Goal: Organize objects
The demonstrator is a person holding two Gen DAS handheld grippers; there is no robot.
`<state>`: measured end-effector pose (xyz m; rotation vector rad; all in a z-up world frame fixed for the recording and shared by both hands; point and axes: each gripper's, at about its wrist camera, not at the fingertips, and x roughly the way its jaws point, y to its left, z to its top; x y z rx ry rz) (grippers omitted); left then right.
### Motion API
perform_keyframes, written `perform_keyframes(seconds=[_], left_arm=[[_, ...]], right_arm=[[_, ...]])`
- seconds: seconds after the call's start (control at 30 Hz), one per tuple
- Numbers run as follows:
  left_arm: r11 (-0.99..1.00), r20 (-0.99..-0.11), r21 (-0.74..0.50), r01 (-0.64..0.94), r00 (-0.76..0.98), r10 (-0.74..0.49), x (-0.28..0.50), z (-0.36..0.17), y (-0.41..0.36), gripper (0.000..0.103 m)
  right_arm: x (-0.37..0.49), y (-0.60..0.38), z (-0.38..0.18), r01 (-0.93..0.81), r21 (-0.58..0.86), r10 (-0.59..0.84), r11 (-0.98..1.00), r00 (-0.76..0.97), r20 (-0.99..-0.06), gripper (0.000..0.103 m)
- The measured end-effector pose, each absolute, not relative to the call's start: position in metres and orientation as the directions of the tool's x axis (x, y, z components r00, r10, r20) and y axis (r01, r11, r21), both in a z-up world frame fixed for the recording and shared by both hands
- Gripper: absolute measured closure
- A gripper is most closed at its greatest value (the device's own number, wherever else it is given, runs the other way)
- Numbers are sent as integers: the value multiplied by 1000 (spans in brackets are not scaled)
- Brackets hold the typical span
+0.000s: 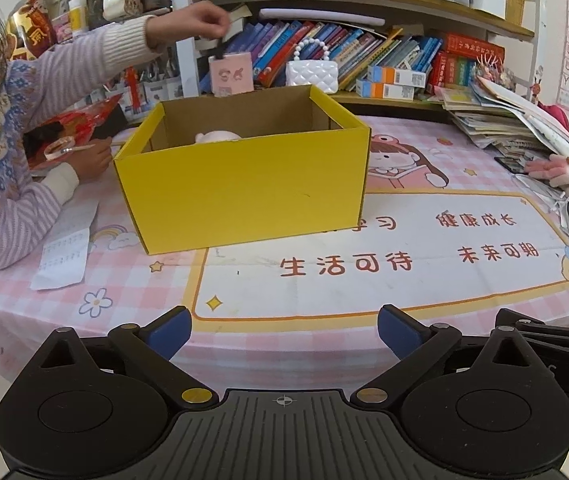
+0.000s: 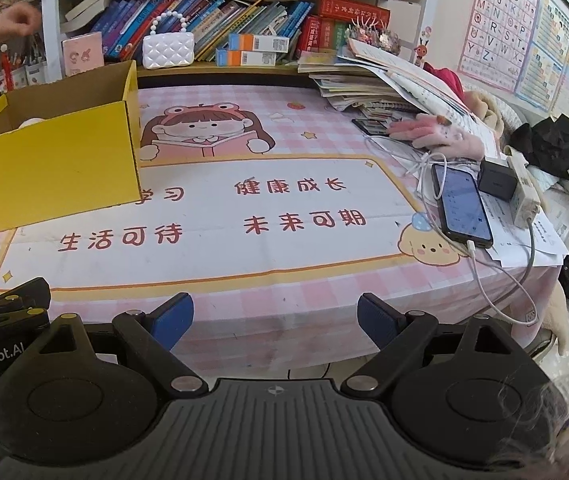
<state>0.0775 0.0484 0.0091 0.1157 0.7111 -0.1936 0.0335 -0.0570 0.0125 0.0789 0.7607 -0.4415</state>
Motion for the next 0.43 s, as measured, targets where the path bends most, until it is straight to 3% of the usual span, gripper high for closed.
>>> perform_keyframes(seconds=[0.43], left_arm=[[982,-664,46,185,740,-108,80,7,50,1]], right_arm=[[39,-55,12,396,-99,-352,913,640,-683,14]])
